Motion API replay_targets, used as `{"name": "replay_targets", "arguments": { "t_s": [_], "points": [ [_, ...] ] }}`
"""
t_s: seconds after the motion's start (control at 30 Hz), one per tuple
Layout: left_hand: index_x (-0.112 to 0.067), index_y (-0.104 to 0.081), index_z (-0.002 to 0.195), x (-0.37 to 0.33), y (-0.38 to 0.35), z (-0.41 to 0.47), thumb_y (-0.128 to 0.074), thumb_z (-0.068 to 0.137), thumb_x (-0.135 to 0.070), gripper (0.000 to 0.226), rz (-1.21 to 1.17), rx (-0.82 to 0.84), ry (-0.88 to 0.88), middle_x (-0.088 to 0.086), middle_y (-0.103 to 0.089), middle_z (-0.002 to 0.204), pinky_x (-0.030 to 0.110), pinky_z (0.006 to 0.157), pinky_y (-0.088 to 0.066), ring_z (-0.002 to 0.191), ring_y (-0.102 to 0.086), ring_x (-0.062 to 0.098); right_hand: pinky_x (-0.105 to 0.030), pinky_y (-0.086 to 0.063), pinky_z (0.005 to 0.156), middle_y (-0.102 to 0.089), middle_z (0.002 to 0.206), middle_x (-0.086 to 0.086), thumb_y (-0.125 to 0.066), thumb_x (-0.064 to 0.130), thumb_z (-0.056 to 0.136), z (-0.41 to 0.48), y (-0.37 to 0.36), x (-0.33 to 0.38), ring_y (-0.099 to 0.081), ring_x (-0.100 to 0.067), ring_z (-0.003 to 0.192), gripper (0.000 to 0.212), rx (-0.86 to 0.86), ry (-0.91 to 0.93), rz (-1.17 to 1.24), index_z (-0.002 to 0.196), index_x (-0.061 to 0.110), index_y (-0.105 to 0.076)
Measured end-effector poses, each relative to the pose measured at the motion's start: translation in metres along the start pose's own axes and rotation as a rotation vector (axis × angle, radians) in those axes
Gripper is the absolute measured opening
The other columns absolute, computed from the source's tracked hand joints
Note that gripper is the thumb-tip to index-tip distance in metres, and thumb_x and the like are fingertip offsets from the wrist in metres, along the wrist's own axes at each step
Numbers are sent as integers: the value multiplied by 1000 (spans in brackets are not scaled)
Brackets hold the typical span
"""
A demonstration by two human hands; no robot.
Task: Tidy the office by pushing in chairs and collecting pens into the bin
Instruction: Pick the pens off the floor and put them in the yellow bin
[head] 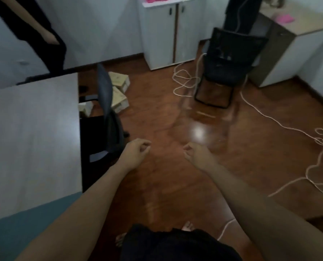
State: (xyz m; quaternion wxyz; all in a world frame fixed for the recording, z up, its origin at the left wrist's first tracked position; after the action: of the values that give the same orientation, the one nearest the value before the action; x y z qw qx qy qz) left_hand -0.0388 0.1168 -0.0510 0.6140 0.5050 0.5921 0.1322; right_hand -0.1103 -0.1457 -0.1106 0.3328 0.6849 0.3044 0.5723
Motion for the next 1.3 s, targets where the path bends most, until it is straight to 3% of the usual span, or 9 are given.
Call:
{"name": "replay_targets", "arguments": {
  "t_s": [0.1,0.3,0.53,0.63,0.73,0.87,1.07,1.3],
  "points": [
    [-18,-69,138,-57,-41,33,-60,109,-32,34,29,75,-77,-1,-67,136,35,106,-55,112,-69,13,-40,-53,95,-78,114,-8,-75,25,95,-32,43,-57,-70,-30,109,24,-57,-123,-10,115,13,-77],
    [-21,-75,128,-158,-119,83,-68,104,-27,26,101,153,-265,1,-73,125,19,90,-46,95,-65,7,-43,-54,96,-77,116,-11,-74,29,95,-105,93,-163,-68,-35,112,28,-177,-369,43,117,11,-76],
    [-15,-78,123,-265,-208,118,-72,100,-20,25,133,295,-433,3,-76,118,28,90,-54,92,-69,12,-33,-48,93,-78,117,-14,-77,19,93,-193,131,-259,-71,-32,112,27,-344,-661,189,117,6,-77],
    [-15,-78,124,-304,-245,135,-71,101,-22,25,168,363,-509,2,-75,118,23,86,-49,91,-66,10,-29,-47,89,-78,117,-8,-76,21,93,-230,147,-304,-72,-26,111,25,-452,-817,289,116,10,-77],
    [-15,-78,124,-343,-280,156,-71,101,-22,26,182,420,-555,2,-76,119,25,88,-52,90,-66,9,-33,-53,93,-78,115,-4,-76,25,93,-262,162,-351,-72,-23,109,27,-533,-924,353,118,15,-75],
    [-17,-77,128,-395,-328,190,-68,103,-24,28,192,478,-580,-1,-76,124,25,89,-50,94,-64,7,-30,-47,91,-76,118,-6,-70,19,96,-292,188,-405,-67,-20,104,30,-592,-1067,398,125,12,-71],
    [-20,-77,128,-449,-390,243,-67,103,-25,28,235,589,-610,-1,-76,126,22,88,-47,97,-65,6,-36,-54,96,-74,125,-9,-60,19,102,-326,207,-464,-69,-29,115,30,-650,-1257,424,131,16,-69],
    [-15,-77,129,-519,-458,306,-66,103,-21,29,220,614,-553,4,-79,122,30,90,-52,103,-73,20,-31,-50,86,-72,127,-8,-56,20,109,-361,223,-528,-68,-26,114,28,-705,-1400,446,134,16,-66]
  ]
}}
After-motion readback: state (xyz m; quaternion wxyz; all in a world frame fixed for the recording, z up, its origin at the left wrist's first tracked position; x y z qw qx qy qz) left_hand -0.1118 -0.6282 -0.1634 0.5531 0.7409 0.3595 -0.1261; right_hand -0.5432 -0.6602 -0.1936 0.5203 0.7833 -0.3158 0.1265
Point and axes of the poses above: each hand's wrist, its own z-axis towards the middle knuckle, its own y-axis out of the back of the hand, x = y × z, the point moved 6 cm from there along z, towards the middle knuckle
